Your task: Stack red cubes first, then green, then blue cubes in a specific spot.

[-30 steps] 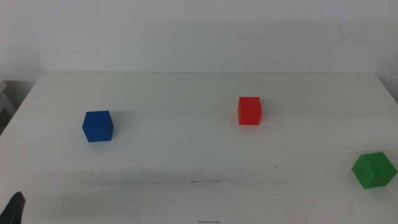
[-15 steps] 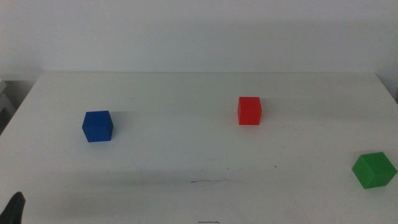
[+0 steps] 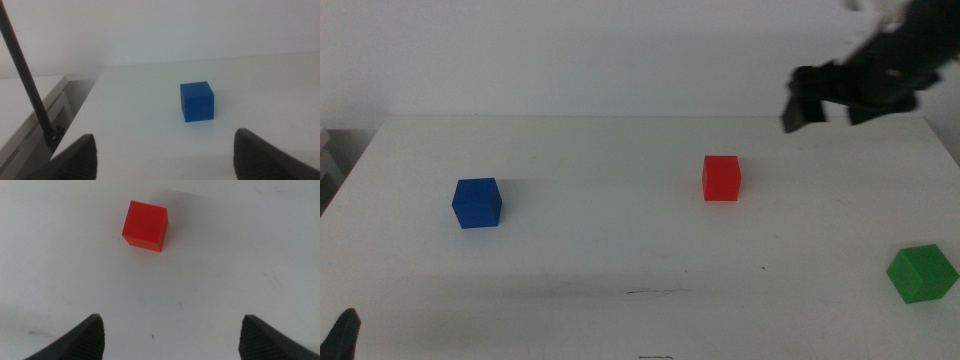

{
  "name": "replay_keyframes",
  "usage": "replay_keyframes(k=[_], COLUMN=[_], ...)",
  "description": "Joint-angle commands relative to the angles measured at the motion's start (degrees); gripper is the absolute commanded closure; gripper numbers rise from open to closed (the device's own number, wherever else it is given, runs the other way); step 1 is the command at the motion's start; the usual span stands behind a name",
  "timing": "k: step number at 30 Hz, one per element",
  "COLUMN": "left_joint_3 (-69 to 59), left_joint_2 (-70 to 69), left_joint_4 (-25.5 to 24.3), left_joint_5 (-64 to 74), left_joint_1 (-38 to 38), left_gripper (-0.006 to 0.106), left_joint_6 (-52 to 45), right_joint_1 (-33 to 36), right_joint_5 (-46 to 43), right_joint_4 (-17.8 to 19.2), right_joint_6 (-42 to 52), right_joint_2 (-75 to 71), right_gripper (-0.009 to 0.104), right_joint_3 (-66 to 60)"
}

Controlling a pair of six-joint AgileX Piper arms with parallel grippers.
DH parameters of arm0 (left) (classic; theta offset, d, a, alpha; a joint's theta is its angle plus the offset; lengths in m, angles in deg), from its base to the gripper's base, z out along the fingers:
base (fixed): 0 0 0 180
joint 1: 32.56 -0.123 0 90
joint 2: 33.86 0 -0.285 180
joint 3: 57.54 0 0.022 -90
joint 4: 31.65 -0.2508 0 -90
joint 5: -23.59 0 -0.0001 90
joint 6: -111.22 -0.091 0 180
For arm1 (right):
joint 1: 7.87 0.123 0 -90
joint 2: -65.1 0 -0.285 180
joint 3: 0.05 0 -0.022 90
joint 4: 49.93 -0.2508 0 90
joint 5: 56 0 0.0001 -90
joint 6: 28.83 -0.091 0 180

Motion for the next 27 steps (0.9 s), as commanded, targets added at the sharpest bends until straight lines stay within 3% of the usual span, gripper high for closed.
replay_keyframes(k=[1, 6, 14, 27], left_joint_3=[0.1, 0.1, 0.1, 0.1], left_joint_2=[-1.5, -1.5, -1.5, -1.5], left_joint_4=[0.1, 0.1, 0.1, 0.1], left_joint_5=[-4.3, -4.3, -4.3, -4.3], left_joint_1=[0.0, 0.0, 0.0, 0.0], left_gripper=[0.007, 0.007, 0.007, 0.007], left_joint_6=[0.5, 0.5, 0.5, 0.5], right_joint_1=[1.4, 3.8, 3.8, 3.9], right_joint_5=[0.8, 3.4, 4.9, 3.6], right_joint_4=[2.0, 5.4, 5.4, 5.4], right_joint_6=[-1.6, -6.3, -9.4, -13.9], right_joint_2=[3.9, 16.2, 30.4, 35.6], right_gripper=[0.001, 0.001, 0.001, 0.001], right_joint_3=[7.4, 19.3, 32.5, 37.4])
